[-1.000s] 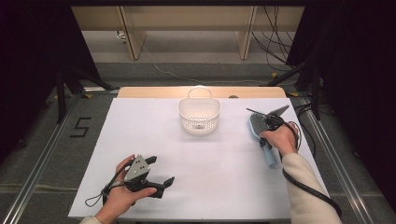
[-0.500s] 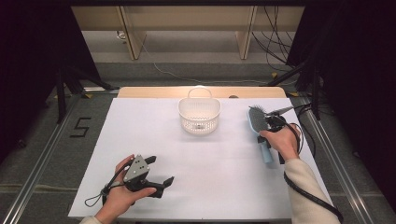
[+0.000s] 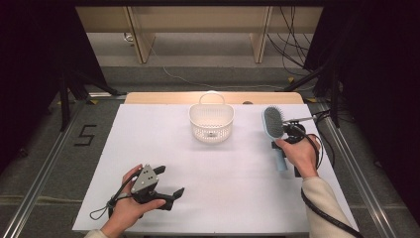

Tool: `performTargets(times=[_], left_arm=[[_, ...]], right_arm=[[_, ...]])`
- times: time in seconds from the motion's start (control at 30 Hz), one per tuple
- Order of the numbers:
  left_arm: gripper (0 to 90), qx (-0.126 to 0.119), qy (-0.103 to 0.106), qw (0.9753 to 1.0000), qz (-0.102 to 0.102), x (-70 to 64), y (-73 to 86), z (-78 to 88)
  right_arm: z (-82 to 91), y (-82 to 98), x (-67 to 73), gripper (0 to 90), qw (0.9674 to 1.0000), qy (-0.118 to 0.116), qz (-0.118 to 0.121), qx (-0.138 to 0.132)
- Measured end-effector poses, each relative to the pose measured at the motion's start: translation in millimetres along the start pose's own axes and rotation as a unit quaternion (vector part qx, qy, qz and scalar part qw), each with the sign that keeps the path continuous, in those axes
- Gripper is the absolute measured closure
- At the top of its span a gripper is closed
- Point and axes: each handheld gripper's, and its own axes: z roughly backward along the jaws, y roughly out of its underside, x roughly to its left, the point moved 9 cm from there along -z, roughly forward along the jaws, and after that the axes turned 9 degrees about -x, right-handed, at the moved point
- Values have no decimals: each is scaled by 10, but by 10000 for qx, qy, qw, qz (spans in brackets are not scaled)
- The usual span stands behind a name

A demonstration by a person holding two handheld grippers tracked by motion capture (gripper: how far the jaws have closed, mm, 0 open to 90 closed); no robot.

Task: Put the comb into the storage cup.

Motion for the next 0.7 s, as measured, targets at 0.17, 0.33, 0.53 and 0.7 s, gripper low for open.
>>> performTargets(times=[0.17, 0.33, 0.53, 0.7], left_arm=[[28, -3, -10, 10000, -1, 2, -2, 2], [28, -12, -20, 10000, -5, 5, -5, 3], [30, -8, -6, 10000, -10, -1, -6, 4], [30, -12, -13, 10000, -10, 2, -8, 3]], right_arm=[[-2, 19, 18, 704, 9999, -1, 19, -126], [3, 22, 37, 704, 9996, -14, 56, -291], [-2, 15, 56, 704, 9987, -88, 111, -488], [1, -7, 76, 704, 9978, -102, 157, -640]])
